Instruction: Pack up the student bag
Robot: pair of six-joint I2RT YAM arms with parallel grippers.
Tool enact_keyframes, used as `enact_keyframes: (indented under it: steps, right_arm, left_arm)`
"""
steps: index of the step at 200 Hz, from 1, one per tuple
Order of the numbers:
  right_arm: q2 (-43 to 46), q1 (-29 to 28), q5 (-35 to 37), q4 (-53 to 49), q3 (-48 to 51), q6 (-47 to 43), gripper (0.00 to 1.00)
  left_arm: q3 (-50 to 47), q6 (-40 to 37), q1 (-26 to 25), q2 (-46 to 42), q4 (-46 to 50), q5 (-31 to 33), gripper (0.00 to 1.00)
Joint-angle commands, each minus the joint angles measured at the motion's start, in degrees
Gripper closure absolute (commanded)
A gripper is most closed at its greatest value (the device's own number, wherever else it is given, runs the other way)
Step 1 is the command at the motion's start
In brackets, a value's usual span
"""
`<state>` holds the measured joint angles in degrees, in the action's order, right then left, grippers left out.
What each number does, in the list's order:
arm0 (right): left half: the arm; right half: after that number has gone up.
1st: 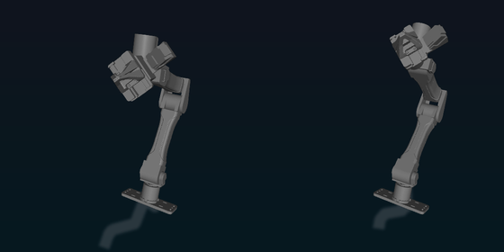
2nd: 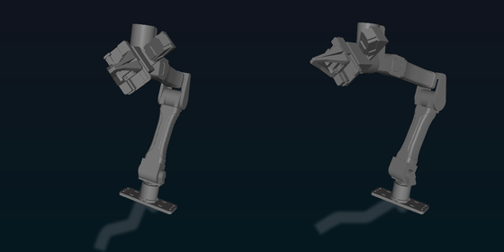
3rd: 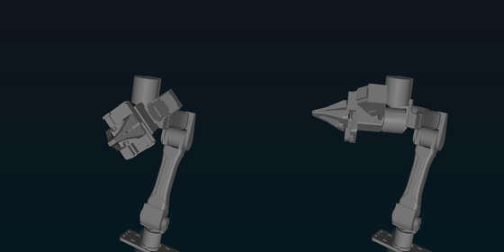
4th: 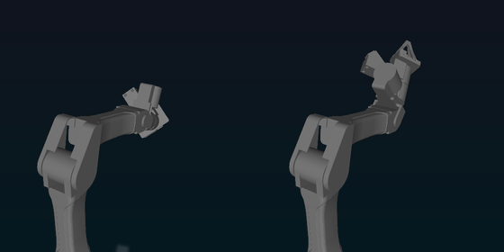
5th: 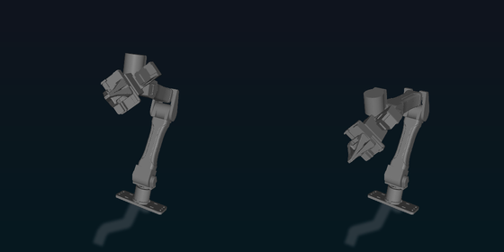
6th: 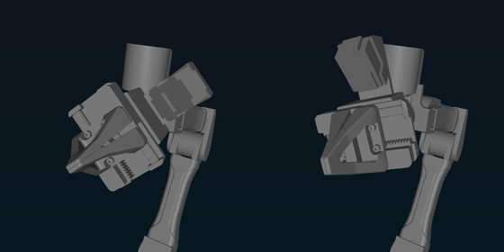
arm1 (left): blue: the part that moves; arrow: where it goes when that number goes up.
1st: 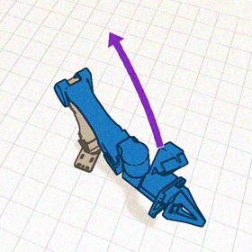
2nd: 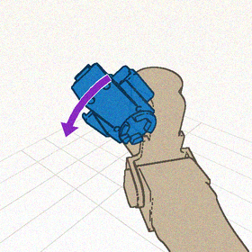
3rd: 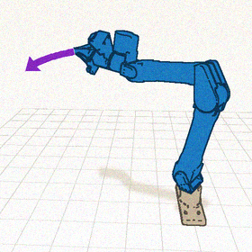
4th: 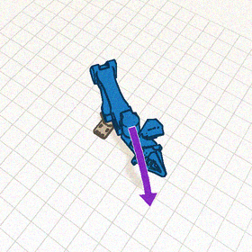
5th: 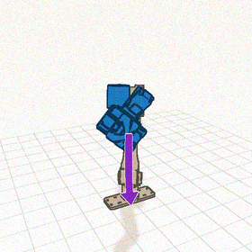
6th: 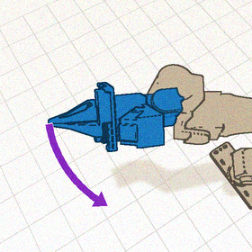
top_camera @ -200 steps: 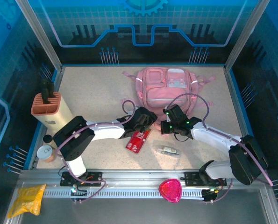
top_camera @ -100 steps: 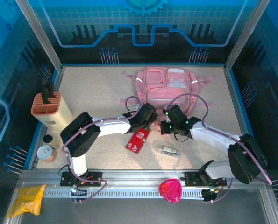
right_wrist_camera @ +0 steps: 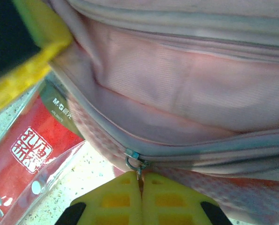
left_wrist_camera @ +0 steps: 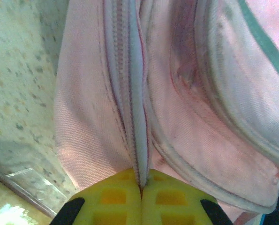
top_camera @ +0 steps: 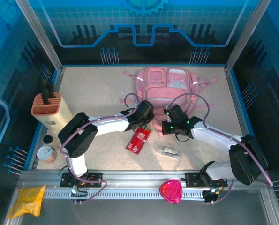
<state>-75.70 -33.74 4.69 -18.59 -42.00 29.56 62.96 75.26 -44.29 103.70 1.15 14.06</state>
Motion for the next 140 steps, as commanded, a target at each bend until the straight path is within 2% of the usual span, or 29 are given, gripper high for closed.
enact_keyframes:
  steps: [1, 68, 94, 113, 140]
  right_arm:
    - [3.11, 1.85, 1.71, -7.06, 1.31, -0.84, 1.00]
    - [6.27, 6.05, 2.32, -11.32, 0.34, -3.08, 1.00]
    - [5.83, 9.46, 0.04, -10.81, 0.46, -3.18, 1.00]
    - [5.94, 9.57, 1.33, -10.61, -0.21, -3.82, 1.00]
    - [4.57, 8.00, -2.00, -8.01, -1.12, -3.34, 1.00]
  left_arm:
    - [0.49, -5.34, 4.52, -4.32, 1.33, 4.24, 1.00]
    - [1.63, -9.35, 10.79, -6.93, 2.63, 1.85, 1.00]
    - [4.44, -11.42, 13.24, -6.49, 4.90, 0.68, 1.00]
    - [6.93, -13.52, 15.43, -5.61, 6.77, -0.41, 1.00]
    - [12.96, -16.96, 18.85, -2.40, 11.67, -0.78, 1.00]
